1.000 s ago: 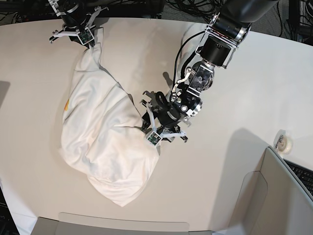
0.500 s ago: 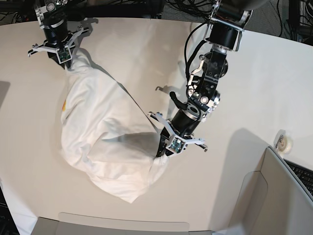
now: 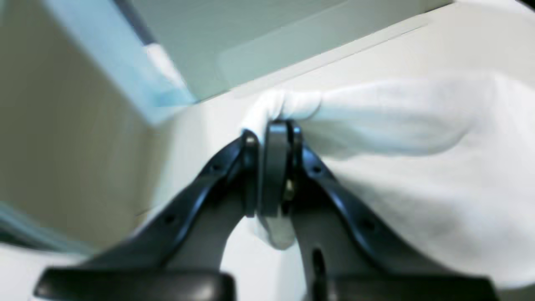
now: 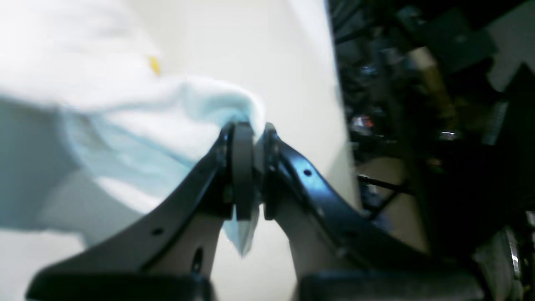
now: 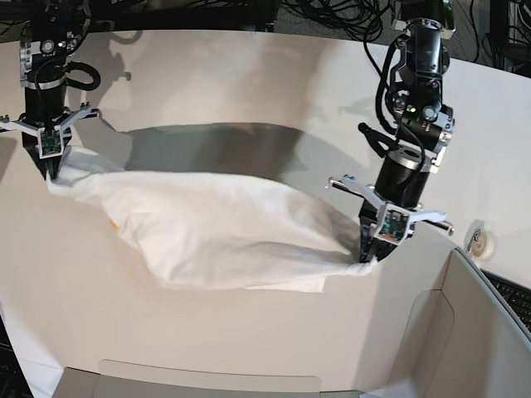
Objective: Layout the t-shirt on the table in an organized manner, then fold the t-shirt properly
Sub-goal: 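Lift the shirt with both grippers and shake it open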
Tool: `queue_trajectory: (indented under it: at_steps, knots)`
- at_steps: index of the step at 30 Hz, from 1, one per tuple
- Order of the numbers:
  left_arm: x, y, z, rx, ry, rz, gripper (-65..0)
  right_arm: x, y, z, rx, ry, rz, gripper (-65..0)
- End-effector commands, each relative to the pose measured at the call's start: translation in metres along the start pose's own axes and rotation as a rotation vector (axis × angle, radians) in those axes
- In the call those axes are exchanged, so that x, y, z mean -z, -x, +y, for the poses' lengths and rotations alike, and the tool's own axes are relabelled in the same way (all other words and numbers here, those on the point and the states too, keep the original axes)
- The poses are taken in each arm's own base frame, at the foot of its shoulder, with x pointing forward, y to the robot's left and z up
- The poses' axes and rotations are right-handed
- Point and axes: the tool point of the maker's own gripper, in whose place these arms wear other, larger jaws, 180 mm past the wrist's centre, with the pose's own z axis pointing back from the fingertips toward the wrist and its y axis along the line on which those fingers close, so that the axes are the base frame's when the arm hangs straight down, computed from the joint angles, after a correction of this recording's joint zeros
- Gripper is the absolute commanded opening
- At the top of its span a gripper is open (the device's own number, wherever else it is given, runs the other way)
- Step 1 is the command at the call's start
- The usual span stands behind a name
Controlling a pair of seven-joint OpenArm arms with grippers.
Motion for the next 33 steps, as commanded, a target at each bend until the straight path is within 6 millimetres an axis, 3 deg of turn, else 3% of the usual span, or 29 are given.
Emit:
queue_trajectory:
  at_steps: [1,4,8,11,14,18,21,25,33]
  knots:
    - [-0.003,-0.008,0.011,0.008,-0.030,-0.030,-65.0,0.002,-0.019,-0.022,-0.014,0.066,-0.066,-65.0]
    - [-0.011,0.000,0.035,-0.001,-0.099,-0.010,-65.0,0.009,-0.038,-0.057,-0.006,0.172,-0.118,-65.0]
    - [-0.017,0.003,0.054,-0.002,-0.153,-0.001,-65.0,0.016,-0.065,-0.087,-0.016,0.249,-0.193,-65.0]
    - [-0.018,0.004,0.054,-0.002,-0.154,0.000,-65.0,0.019,-0.083,-0.101,-0.013,0.290,-0.242,-65.0]
    - [-0.024,0.017,0.047,-0.005,-0.138,0.036,-64.9,0.021,-0.093,-0.107,-0.002,0.310,-0.271,-65.0]
    - [-0.031,0.030,0.028,0.032,-0.040,0.077,-64.9,0.022,-0.102,-0.112,0.007,0.327,-0.296,-65.0]
    - [-0.037,0.037,0.035,0.036,-0.054,0.097,-64.9,0.023,-0.111,-0.117,0.016,0.345,-0.320,-65.0]
    - [-0.039,0.021,0.051,-0.025,-0.074,0.011,-64.9,0.023,-0.123,-0.124,0.025,0.367,-0.354,-65.0]
    - [-0.031,-0.049,0.111,-0.045,-0.184,-0.211,-64.9,0.022,-0.152,-0.143,0.065,0.429,-0.439,-65.0]
